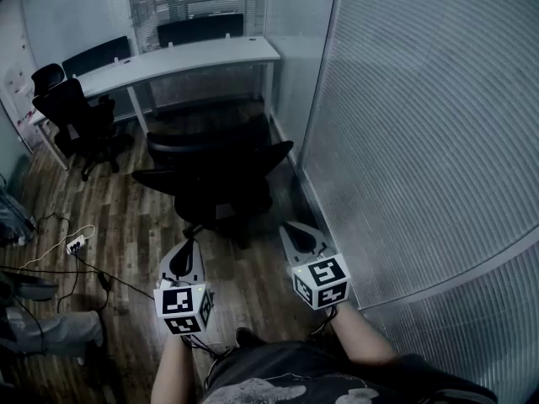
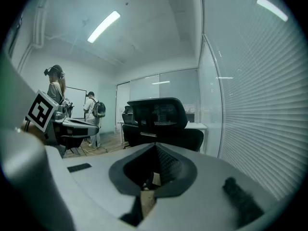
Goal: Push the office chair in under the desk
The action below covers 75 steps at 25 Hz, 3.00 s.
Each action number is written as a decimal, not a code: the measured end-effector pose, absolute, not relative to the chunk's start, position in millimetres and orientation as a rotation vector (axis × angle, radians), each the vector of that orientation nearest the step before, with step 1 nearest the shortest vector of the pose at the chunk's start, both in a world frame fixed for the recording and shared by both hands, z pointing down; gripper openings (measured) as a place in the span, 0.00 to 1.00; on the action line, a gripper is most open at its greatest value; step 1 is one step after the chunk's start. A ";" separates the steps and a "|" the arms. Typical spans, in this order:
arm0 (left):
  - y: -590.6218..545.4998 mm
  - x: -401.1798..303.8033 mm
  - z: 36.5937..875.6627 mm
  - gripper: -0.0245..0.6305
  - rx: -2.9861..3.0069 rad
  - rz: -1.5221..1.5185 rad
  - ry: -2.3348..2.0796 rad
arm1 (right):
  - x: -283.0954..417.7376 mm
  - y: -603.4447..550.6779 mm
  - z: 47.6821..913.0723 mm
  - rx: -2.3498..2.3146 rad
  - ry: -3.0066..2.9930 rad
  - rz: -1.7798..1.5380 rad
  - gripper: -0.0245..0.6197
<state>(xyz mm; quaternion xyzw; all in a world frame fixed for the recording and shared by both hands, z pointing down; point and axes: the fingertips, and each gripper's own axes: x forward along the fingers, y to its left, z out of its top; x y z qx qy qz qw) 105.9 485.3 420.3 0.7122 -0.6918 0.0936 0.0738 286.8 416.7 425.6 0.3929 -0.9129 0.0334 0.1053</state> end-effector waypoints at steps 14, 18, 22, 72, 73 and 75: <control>490.0 96.0 416.1 0.06 2.125 0.249 -2.092 | 276.3 417.5 428.4 1.114 -2.704 0.111 0.07; 485.0 81.4 415.9 0.06 2.125 0.288 -2.171 | 267.9 413.3 431.9 1.125 -2.701 0.135 0.07; 475.0 70.4 421.1 0.06 2.164 0.307 -2.087 | 265.6 399.3 441.2 1.167 -2.667 0.208 0.07; 302.8 -46.8 452.4 0.62 2.303 1.359 -2.196 | 221.8 185.6 465.8 1.040 -1.946 -0.792 0.51; 298.3 -48.5 453.8 0.62 2.290 1.396 -2.191 | 222.4 180.1 467.4 1.029 -1.928 -0.811 0.51; 291.7 -54.0 459.3 0.62 2.260 1.460 -2.168 | 220.5 171.5 471.4 1.004 -1.889 -0.853 0.51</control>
